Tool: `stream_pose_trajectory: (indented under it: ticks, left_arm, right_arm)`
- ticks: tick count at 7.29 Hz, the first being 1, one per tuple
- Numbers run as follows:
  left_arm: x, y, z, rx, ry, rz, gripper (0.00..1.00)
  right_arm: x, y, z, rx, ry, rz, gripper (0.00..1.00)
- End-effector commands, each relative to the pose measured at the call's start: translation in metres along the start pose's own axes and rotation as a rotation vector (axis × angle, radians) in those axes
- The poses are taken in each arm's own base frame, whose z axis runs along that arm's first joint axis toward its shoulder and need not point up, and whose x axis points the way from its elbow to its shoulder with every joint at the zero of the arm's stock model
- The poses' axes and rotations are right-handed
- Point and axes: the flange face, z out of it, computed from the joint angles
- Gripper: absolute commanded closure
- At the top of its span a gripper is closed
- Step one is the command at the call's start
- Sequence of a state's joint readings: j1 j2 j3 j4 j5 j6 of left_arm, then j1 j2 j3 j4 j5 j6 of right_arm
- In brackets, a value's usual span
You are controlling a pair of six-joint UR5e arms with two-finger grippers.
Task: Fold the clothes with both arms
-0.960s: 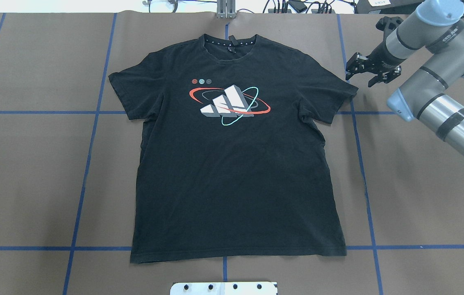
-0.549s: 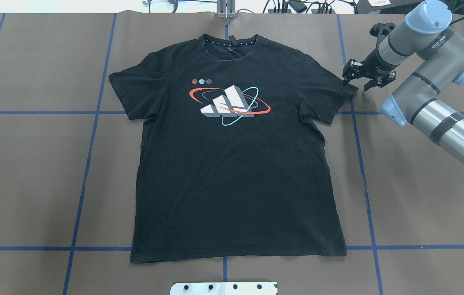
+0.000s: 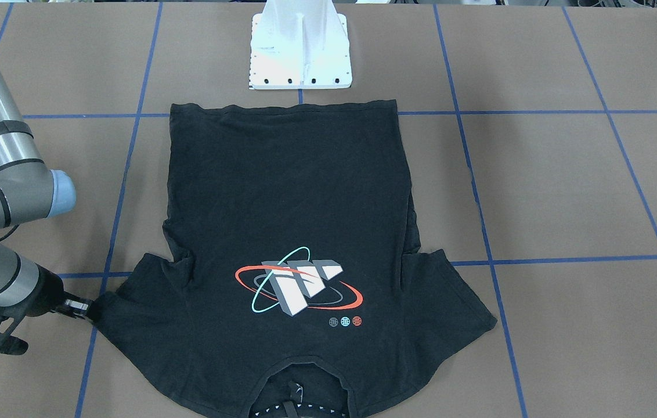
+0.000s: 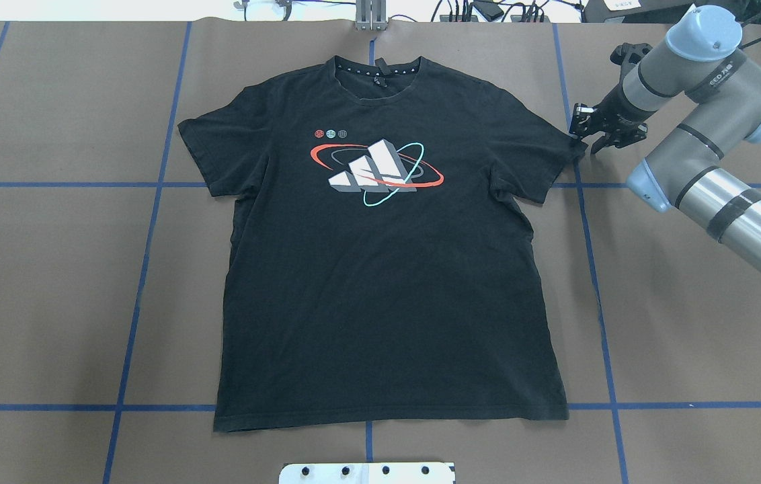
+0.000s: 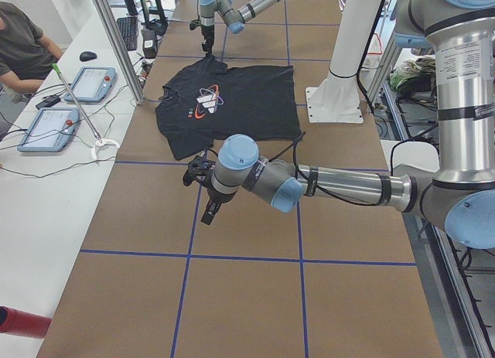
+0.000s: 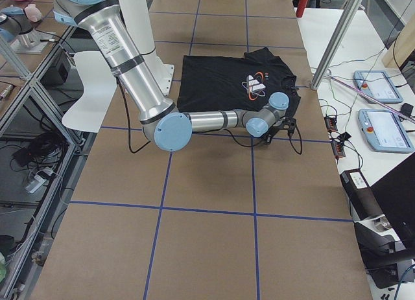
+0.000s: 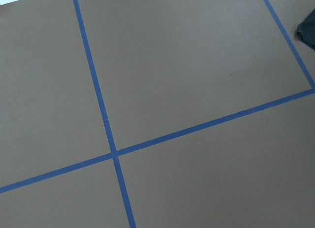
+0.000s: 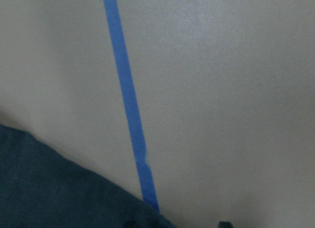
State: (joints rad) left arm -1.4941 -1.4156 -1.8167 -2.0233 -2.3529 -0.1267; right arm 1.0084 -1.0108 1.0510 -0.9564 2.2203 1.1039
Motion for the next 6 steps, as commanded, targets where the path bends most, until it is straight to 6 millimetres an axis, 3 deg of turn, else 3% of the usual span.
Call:
stream_pose_trajectory:
  ticks: [1,3,4,5,6]
  left_arm:
    - [0.001,-0.001,-0.001,0.002,0.000,0.001,0.00]
    - [0.004,-0.002,-0.004,0.007,0.001,0.005,0.00]
    - [0.006,-0.003,-0.005,0.012,0.002,-0.009,0.00]
    - [0.008,-0.005,-0.007,0.017,0.004,-0.003,0.00]
    - [0.009,-0.006,-0.008,0.019,0.003,-0.001,0.00]
  right_arm:
    - [-0.006,0.002,-0.004,0.004,-0.011,0.008,1.00]
    - [-0.027,0.009,-0.032,0.021,-0.058,-0.021,1.00]
    - [-0.052,0.017,-0.048,0.027,-0.099,-0.005,1.00]
    - [-0.110,0.032,-0.055,0.017,-0.148,0.038,1.00]
    - [-0.149,0.042,-0.059,0.005,-0.171,0.059,1.00]
